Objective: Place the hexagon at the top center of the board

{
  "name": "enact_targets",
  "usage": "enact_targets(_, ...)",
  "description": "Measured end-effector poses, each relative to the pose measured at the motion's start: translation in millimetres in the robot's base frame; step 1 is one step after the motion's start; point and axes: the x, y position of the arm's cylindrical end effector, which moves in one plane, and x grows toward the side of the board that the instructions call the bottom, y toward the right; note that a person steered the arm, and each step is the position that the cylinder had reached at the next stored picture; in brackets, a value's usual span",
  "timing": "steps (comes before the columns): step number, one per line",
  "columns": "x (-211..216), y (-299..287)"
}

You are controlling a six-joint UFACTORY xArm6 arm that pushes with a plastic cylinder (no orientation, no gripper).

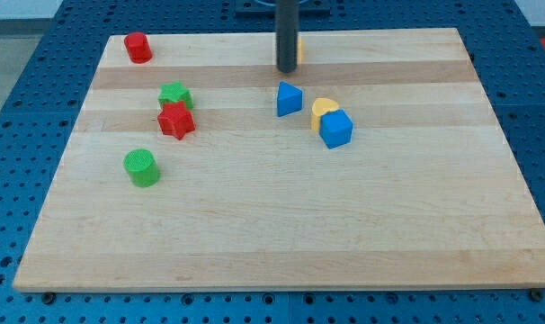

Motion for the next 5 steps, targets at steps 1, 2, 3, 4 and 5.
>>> enact_targets(1, 6.3, 28.2)
enact_targets(2, 6.0, 68.4)
enact_targets(3, -13.7, 55.8)
enact_targets(4, -15.3, 10.1)
enact_targets(5, -15.3, -7.5)
